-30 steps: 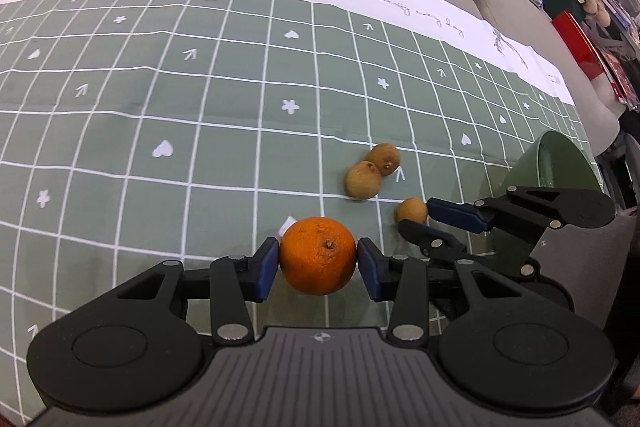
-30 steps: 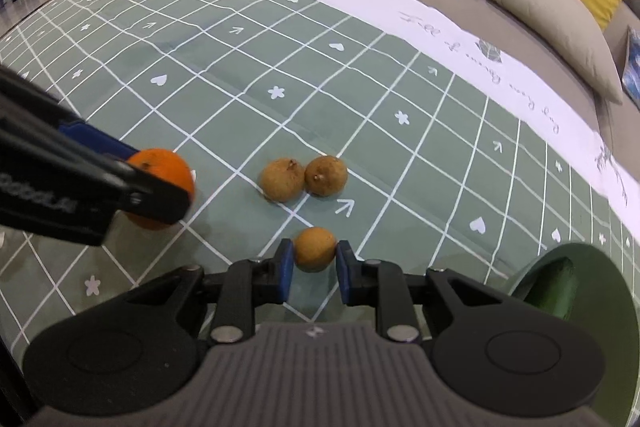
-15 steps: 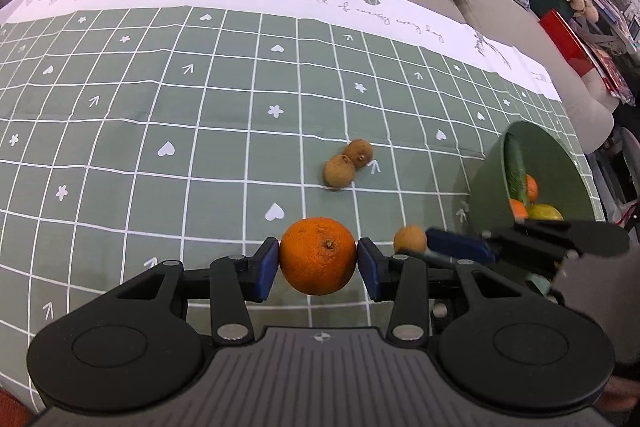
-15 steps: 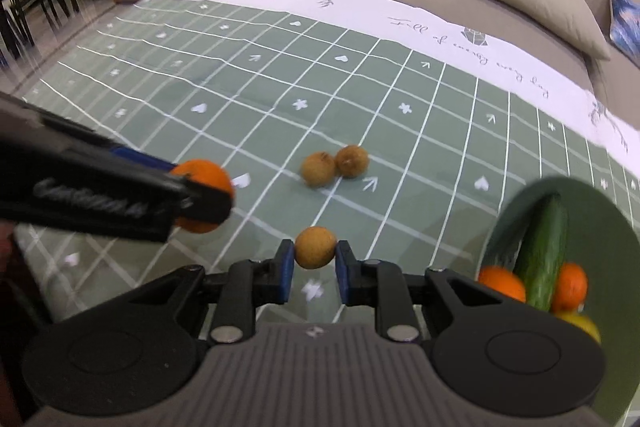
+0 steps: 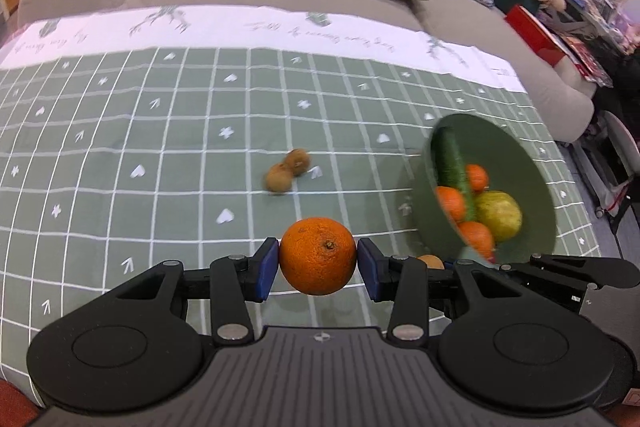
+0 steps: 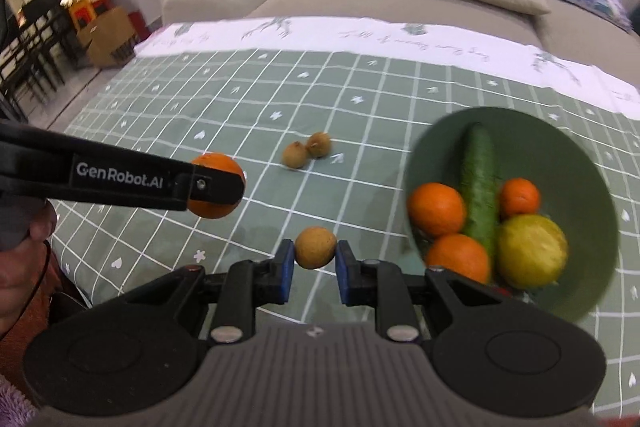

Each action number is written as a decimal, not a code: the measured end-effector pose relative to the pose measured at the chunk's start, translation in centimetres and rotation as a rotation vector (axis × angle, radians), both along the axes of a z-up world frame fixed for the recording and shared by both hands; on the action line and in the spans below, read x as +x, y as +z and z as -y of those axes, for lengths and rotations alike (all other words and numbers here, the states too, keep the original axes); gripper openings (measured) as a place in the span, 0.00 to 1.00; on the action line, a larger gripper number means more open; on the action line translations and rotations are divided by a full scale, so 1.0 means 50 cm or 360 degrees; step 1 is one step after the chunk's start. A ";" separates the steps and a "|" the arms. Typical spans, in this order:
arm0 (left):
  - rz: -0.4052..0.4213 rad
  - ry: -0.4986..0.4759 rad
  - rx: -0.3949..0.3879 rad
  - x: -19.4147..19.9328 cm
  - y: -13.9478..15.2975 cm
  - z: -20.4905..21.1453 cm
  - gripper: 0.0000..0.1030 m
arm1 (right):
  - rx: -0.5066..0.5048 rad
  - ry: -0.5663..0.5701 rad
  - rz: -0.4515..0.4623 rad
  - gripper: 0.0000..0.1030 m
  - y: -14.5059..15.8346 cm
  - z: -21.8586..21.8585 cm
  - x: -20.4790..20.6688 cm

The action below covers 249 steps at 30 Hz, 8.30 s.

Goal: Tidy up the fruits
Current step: 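Carry the kiwi with the right tool while the left tool carries the orange over the colander, then open the right tool to drop the kiwi while the left tool releases the orange, then move both tools back toward the two remaining kiwis, then grasp a kiwi with the left tool while the right tool grasps the other kiwi, then carry the kiwi with the left tool while the right tool carries its kiwi over the colander, then open the left tool to drop its kiwi while the right tool releases its kiwi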

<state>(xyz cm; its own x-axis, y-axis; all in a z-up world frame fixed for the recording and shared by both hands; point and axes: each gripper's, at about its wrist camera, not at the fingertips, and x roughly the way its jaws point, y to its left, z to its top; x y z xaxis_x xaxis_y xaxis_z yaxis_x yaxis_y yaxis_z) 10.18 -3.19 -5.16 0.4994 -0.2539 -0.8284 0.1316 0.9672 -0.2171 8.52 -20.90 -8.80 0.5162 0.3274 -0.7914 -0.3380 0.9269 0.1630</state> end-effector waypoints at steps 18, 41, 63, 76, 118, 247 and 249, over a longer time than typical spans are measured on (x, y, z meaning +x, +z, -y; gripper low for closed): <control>0.0056 -0.0363 -0.0067 0.000 0.040 0.196 0.47 | 0.0057 -0.0425 0.0142 0.17 0.038 0.226 -0.050; -0.0280 -0.0501 -0.0102 0.102 -0.064 0.323 0.47 | -0.0031 -0.0362 -0.0067 0.17 -0.059 0.253 0.036; -0.0141 -0.0357 -0.0124 0.102 -0.016 0.236 0.60 | -0.0082 -0.0368 -0.0095 0.12 -0.043 0.276 0.049; 0.0045 -0.0334 0.0130 0.043 0.015 0.139 0.60 | 0.0010 -0.0428 -0.0050 0.48 -0.001 0.223 0.021; 0.0018 -0.0050 0.0040 0.107 -0.074 -0.067 0.55 | -0.0257 0.0149 0.0145 0.54 -0.043 -0.081 0.160; -0.0154 -0.0348 -0.0121 0.188 -0.087 0.341 0.27 | -0.0137 -0.0313 0.0199 0.22 -0.056 0.286 0.146; -0.0168 -0.0347 -0.0120 0.192 -0.093 0.344 0.27 | -0.0159 -0.0309 0.0194 0.22 -0.066 0.286 0.153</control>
